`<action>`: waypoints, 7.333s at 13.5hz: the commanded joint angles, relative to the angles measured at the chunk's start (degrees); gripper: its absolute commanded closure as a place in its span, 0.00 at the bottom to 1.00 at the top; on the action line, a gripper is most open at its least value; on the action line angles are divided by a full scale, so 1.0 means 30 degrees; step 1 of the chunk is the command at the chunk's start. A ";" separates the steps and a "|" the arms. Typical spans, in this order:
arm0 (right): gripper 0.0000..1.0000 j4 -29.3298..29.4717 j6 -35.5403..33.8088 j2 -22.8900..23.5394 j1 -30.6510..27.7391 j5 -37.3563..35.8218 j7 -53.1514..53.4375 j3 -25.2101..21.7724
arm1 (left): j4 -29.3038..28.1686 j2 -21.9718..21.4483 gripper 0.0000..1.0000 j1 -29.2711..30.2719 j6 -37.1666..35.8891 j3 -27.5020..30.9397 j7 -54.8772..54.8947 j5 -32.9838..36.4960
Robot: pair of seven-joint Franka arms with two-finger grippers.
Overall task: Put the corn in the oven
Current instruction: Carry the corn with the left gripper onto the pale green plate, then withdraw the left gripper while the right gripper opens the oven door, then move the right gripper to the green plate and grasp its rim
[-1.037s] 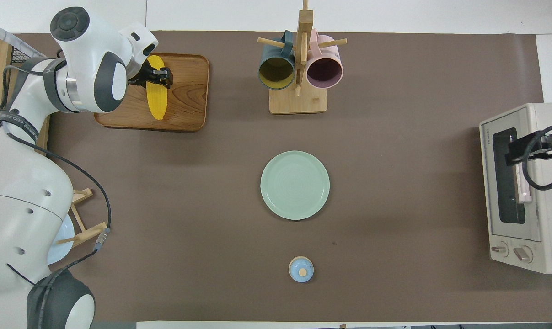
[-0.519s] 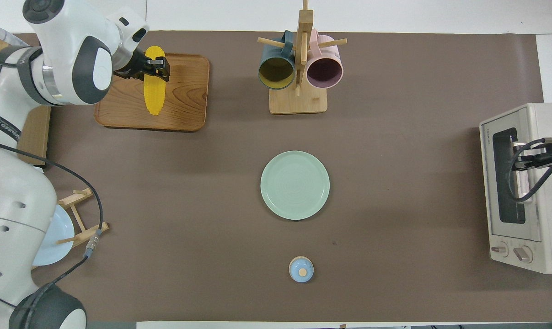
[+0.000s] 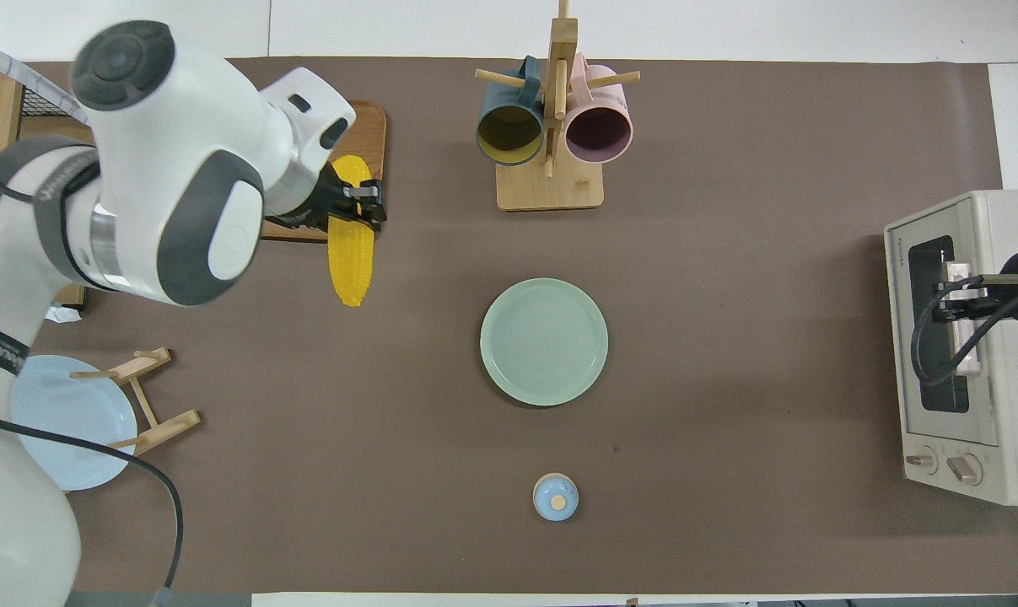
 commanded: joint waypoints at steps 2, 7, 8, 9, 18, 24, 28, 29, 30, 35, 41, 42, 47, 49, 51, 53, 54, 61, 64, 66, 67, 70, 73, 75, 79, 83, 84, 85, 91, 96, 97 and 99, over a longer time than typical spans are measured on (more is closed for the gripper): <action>1.00 -0.0483 0.1009 0.0568 -0.0510 -0.1187 0.0603 0.0092 | -0.6767 -0.3042 1.00 -0.4269 0.5941 0.0345 -0.4671 -0.0137; 1.00 -0.0512 0.1039 0.0629 -0.1128 -0.1744 0.0486 0.0122 | -0.8342 -0.1389 1.00 -0.7445 1.1087 0.0345 -0.6299 -0.0166; 1.00 -0.0541 0.1068 0.0658 -0.1157 -0.1803 0.0428 0.0093 | -0.8312 -0.0743 1.00 -0.7680 1.1822 0.0345 -0.6328 -0.0166; 1.00 -0.0570 0.1068 0.0687 -0.1215 -0.1803 0.0283 0.0092 | -0.8051 -0.0214 1.00 -0.7915 1.2206 0.0374 -0.6358 -0.0166; 1.00 -0.1390 0.1889 0.0804 -0.1919 -0.1774 -0.0745 0.0151 | -0.6232 0.1871 0.99 -0.8005 1.2503 0.0374 -0.6007 0.0009; 1.00 -0.1801 0.2328 0.1127 -0.0720 -0.1452 0.0367 0.0180 | -0.4711 0.2047 0.00 -0.7127 1.0751 0.0403 -0.5802 0.0039; 1.00 -0.1889 0.2795 0.1623 0.0044 -0.1219 0.1306 0.0210 | -0.3247 0.0967 0.00 -0.5578 0.6949 0.0374 -0.5042 0.0039; 1.00 -0.2034 0.3203 0.1915 0.0044 -0.0927 0.1278 0.0210 | -0.2751 0.0441 0.00 -0.5022 0.5777 0.0374 -0.4576 0.0010; 1.00 -0.2441 0.3903 0.2034 0.0044 -0.0866 0.1277 0.0210 | -0.2195 0.0204 0.00 -0.4466 0.4692 0.0374 -0.4223 0.0009; 1.00 -0.3557 0.6571 0.3058 0.0483 -0.0573 0.1336 0.0327 | 0.1353 -0.0529 0.00 -0.0164 -0.0705 0.0462 -0.1616 0.0126; 1.00 -0.5169 0.8976 0.2971 0.1387 -0.0456 0.1801 0.0356 | 0.1151 -0.2755 0.00 0.4642 -0.2873 0.0433 0.3679 0.0918; 1.00 -0.5257 0.9269 0.3147 0.1392 -0.0456 0.2095 0.0356 | 0.1151 -0.2989 0.00 0.5231 -0.3400 0.0433 0.4474 0.0918; 1.00 -0.5785 1.0851 0.4287 0.2212 -0.0427 0.3327 0.0356 | -0.0456 -0.4833 0.00 0.5706 -0.5162 0.0404 0.5478 0.2206; 1.00 -0.5786 1.1439 0.4932 0.2241 0.0302 0.3387 0.0385 | -0.0870 -0.5392 0.00 0.5706 -0.5658 0.0404 0.5332 0.2207; 1.00 -0.5552 1.1585 0.5111 0.2735 0.0482 0.3532 0.0414 | -0.0842 -0.5598 0.00 0.5706 -0.6127 0.0433 0.5302 0.2236; 1.00 -0.4590 1.1354 0.5403 0.3383 0.0627 0.4466 0.0444 | -0.0870 -0.6066 0.00 0.6083 -0.6713 0.0404 0.5243 0.2236; 1.00 -0.3975 1.1004 0.5549 0.3616 0.0686 0.4645 0.0589 | -0.0871 -0.6155 0.00 0.6261 -0.6745 0.0346 0.5244 0.2265; 0.00 -0.1068 0.5555 0.4295 0.5639 0.1039 0.6521 0.0678 | -0.1281 -0.6420 0.00 0.7054 -0.6481 -0.0182 0.5448 0.2294; 0.00 -0.0923 0.5140 0.3355 0.6046 0.0980 0.5243 0.0794 | -0.1281 -0.6361 0.00 0.7053 -0.6044 -0.0182 0.5507 0.2294; 0.00 -0.0893 0.5344 0.3236 0.6924 0.1039 0.5170 0.1086 | -0.1222 -0.6303 0.00 0.7083 -0.5779 -0.0182 0.6030 0.3081; 0.00 -0.0806 0.5288 0.3265 0.7219 0.1068 0.5667 0.1147 | -0.1251 -0.6331 0.00 0.7083 -0.5807 -0.0182 0.6238 0.3114; 0.00 -0.0195 0.5143 0.3440 0.8681 0.1127 0.7745 0.1906 | -0.0524 -0.6098 0.00 0.7083 -0.6418 -0.0241 0.6269 0.3144; 0.00 0.2058 0.4760 0.4989 1.0847 0.0923 1.1490 0.2055 | -0.0138 -0.6039 0.00 0.7112 -0.7067 -0.0445 0.6240 0.3144; 0.00 0.3959 0.4121 0.6421 1.2487 0.0282 1.2728 0.2026 | -0.0226 -0.6068 0.00 0.7490 -0.6833 -0.0504 0.6240 0.3115; 0.00 0.6696 0.4927 1.0263 1.4572 -0.1358 1.5484 0.2026 | -0.0373 -0.6068 0.00 0.7318 -0.6716 -0.0505 0.6181 0.3085; 0.16 0.5030 0.6744 1.0384 1.5130 -0.2242 1.4552 0.2055 | -0.0344 -0.6068 0.00 0.7259 -0.6716 -0.0475 0.6064 0.3085; 0.24 0.4416 0.7390 1.0327 1.5364 -0.2272 1.4433 0.2055 | -0.0372 -0.6068 0.00 0.7259 -0.6716 -0.0475 0.6035 0.3085; 0.26 0.4004 0.7425 1.0239 1.5308 -0.2359 1.3997 0.2055 | -0.0373 -0.6068 0.00 0.7259 -0.6716 -0.0475 0.6035 0.3056; 0.38 0.2130 0.8359 0.9742 1.5190 -0.2389 1.2908 0.2055 | -0.0402 -0.6127 0.00 0.7259 -0.6569 -0.0475 0.6064 0.2969; 0.88 0.0865 0.9477 0.9447 1.5190 -0.2739 1.2792 0.2026 | -0.0722 -0.6243 0.00 0.7288 -0.6569 -0.0446 0.6093 0.2646; 1.00 0.0894 0.9390 0.9447 1.5161 -0.2799 1.2762 0.2026 | -0.0724 -0.6244 0.00 0.7259 -0.6540 -0.0475 0.6093 0.2617; 1.00 0.0953 0.8923 0.9418 1.5132 -0.3846 1.2238 0.2026 | -0.0724 -0.6244 0.00 0.7259 -0.6336 -0.0475 0.6064 0.2617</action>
